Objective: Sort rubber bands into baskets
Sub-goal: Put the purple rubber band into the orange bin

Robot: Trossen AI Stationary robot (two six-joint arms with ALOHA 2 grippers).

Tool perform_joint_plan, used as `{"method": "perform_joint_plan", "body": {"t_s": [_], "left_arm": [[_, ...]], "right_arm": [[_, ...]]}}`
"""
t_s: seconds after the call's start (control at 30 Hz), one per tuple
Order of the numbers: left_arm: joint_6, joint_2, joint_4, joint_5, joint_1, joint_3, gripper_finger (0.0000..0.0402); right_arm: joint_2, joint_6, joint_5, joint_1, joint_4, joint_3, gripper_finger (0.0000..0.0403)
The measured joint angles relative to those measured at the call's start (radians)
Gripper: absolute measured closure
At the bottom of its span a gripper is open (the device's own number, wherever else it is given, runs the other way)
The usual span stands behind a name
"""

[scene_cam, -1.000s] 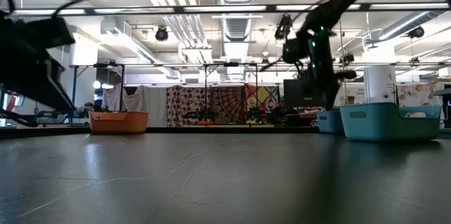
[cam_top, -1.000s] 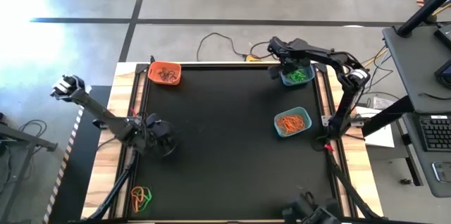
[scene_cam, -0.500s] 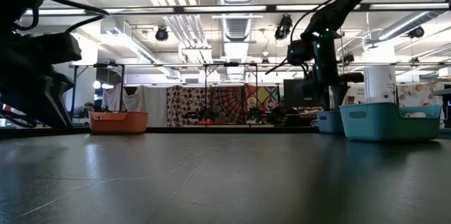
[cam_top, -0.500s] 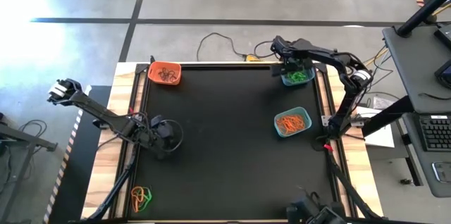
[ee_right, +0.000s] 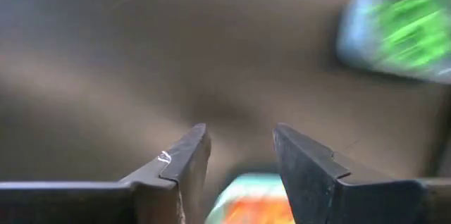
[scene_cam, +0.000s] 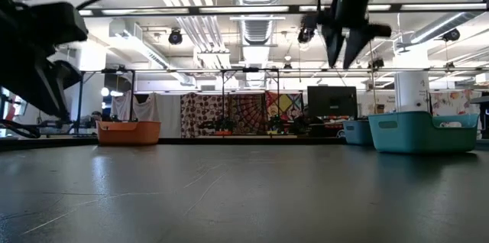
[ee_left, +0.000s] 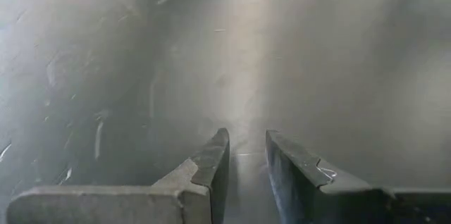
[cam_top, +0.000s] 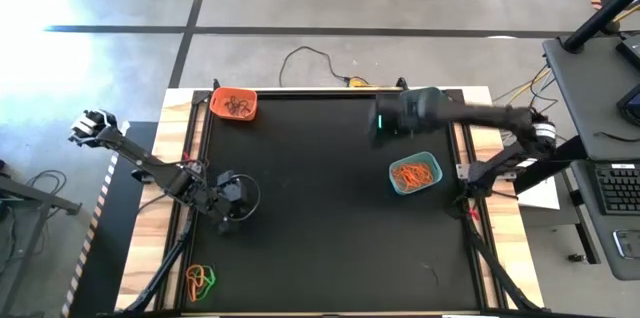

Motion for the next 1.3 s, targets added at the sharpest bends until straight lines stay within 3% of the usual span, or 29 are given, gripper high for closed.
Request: {"method": "perform_joint_plan", "body": {"t_s": [0.13, 0.27, 0.4, 0.53, 0.73, 0.9, 1.17, 1.3], "left_arm": [[0.062, 0.000, -0.009, 0.010, -0.009, 0.031, 0.0323], [0.120, 0.001, -0.005, 0.007, -0.008, 0.056, 0.0323], [0.179, -0.001, 0.016, 0.008, -0.008, 0.079, 0.0323], [0.188, 0.002, 0.047, 0.008, -0.008, 0.113, 0.0323], [0.195, 0.002, 0.063, 0.008, -0.013, 0.139, 0.0323], [0.164, 0.003, 0.092, 0.008, -0.013, 0.119, 0.0323], [0.007, 0.004, 0.111, 0.059, -0.070, 0.086, 0.0323], [-0.054, 0.005, 0.115, 0.059, -0.136, 0.085, 0.0323]], "right_arm": [[-0.019, 0.268, -0.004, 0.347, -0.003, -0.025, 0.0270], [0.036, 0.571, -0.106, 0.634, -0.001, -0.031, 0.0298], [0.123, 0.843, -0.162, 0.841, 0.009, -0.028, 0.0315], [0.235, 0.970, -0.286, 0.982, 0.051, -0.026, 0.0304], [0.377, 1.023, -0.494, 1.063, 0.051, -0.028, 0.0252], [0.418, 1.036, -0.519, 1.078, 0.054, -0.045, 0.0219], [0.408, 1.006, -0.595, 1.075, 0.067, -0.148, 0.0248], [0.398, 0.954, -0.613, 1.075, 0.200, -0.209, 0.0278]]}}
